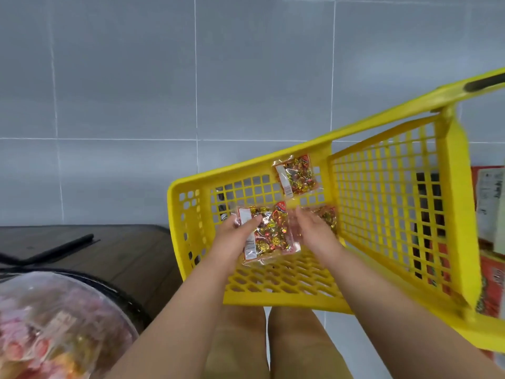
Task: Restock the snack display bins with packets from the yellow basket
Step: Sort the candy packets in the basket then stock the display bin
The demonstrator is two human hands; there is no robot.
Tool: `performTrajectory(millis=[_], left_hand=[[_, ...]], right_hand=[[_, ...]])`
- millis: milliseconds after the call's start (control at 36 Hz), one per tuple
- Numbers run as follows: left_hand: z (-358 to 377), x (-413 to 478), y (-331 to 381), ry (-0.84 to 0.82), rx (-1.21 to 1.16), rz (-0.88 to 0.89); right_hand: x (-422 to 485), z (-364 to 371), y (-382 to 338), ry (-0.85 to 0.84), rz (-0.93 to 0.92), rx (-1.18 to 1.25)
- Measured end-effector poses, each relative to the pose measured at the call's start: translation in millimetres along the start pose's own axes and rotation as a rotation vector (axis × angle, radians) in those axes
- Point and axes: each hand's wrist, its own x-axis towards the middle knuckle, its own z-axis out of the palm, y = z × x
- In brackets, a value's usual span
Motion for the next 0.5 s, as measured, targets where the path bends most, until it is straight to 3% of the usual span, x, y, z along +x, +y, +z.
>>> performTrajectory(millis=[56, 139, 250, 500], left_hand=[[0.8, 7.3, -4.4, 0.040, 0.014, -0.018], [0.1, 15.7, -11.7, 0.106, 0.022, -0.031], [-3.9, 25.0, -20.3, 0.187, -0.003, -0.021], [-13.2, 30.6, -24.4, 0.246, 0.111, 0.043]], right_hand=[[13.3, -9.3, 5.3, 0.244, -0.045, -0.042], [35.6, -22.8, 20.2, 0.477, -0.041, -0.406], [52.1, -29.1, 38.3, 0.323, 0.141, -0.592], [50.6, -43.2, 48.7, 0.372, 0.173, -0.505]])
